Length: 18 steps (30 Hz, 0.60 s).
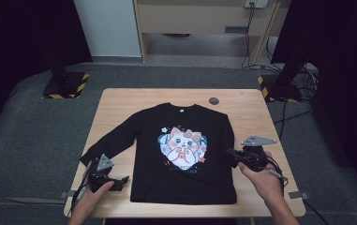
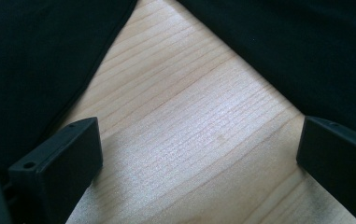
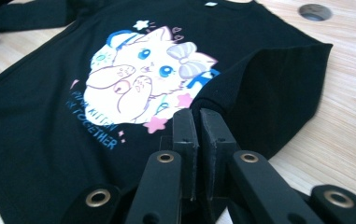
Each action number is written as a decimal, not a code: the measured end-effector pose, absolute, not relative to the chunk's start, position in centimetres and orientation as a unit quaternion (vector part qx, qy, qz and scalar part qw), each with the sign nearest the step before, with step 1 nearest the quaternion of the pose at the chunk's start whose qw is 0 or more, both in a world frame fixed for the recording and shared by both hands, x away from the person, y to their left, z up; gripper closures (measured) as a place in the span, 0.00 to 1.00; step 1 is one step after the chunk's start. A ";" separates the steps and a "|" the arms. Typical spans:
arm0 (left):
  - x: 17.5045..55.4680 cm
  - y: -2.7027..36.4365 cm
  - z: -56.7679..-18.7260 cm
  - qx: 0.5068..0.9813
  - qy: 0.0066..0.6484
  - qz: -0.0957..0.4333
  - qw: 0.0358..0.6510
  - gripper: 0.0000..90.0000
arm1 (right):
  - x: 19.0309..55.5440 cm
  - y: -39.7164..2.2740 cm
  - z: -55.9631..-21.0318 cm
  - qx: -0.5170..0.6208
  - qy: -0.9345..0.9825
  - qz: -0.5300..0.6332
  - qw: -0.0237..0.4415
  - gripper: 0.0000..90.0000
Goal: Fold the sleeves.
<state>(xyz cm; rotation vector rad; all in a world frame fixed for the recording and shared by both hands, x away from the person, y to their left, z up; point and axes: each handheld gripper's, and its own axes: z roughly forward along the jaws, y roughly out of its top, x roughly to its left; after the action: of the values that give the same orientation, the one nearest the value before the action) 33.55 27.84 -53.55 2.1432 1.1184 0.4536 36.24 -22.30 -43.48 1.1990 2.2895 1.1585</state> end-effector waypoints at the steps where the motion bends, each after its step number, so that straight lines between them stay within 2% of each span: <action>1: 33.5 27.8 -53.5 0.821 0.428 0.174 0.334 0.00 | 36.2 -22.0 -43.5 0.415 0.801 0.403 0.153 0.95; 18: 33.5 27.8 -53.6 0.821 0.429 0.174 0.335 0.00 | 36.4 -18.8 -44.8 0.386 0.830 0.380 0.135 0.95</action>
<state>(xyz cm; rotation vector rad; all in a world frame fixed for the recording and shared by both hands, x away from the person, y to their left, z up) 33.55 27.83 -53.55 2.1422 1.1187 0.4537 36.44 -18.82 -44.77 1.1181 2.4032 1.1011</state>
